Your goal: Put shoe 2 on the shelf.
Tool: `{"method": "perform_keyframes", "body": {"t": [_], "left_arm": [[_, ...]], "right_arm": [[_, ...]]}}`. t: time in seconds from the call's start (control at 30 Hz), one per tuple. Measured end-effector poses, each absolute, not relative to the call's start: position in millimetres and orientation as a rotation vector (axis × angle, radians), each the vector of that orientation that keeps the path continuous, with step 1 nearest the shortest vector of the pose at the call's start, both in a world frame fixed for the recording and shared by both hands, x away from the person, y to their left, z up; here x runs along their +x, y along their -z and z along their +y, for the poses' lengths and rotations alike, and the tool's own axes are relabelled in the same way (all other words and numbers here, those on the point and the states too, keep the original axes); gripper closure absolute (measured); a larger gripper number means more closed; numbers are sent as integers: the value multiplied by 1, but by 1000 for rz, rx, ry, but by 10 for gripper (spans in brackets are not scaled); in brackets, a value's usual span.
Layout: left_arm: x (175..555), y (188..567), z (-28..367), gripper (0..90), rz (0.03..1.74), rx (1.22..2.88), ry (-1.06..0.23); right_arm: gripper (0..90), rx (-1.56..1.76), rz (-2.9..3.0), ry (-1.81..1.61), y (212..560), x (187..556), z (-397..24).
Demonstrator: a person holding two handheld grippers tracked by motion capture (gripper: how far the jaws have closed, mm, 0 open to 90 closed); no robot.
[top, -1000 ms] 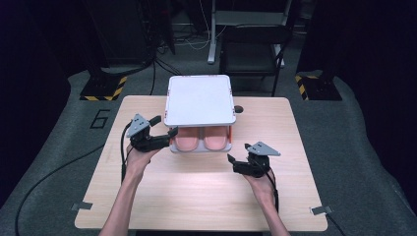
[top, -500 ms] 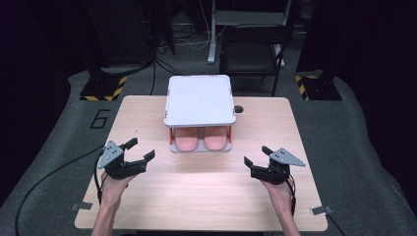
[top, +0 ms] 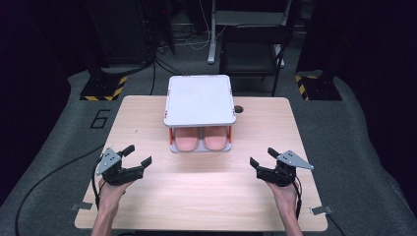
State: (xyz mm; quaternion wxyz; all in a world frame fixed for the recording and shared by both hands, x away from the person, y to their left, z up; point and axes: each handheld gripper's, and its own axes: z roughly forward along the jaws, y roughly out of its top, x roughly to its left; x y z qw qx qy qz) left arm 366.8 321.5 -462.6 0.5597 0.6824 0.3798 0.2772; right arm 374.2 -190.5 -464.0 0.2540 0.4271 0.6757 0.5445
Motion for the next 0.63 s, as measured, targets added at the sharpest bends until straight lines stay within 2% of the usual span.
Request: {"method": "perform_keyframes", "body": {"t": [0.63], "left_arm": [[369,473,325,156,938,1610,-652]], "right_arm": [[158,1184,1866,-1420,472,377,-194]]}}
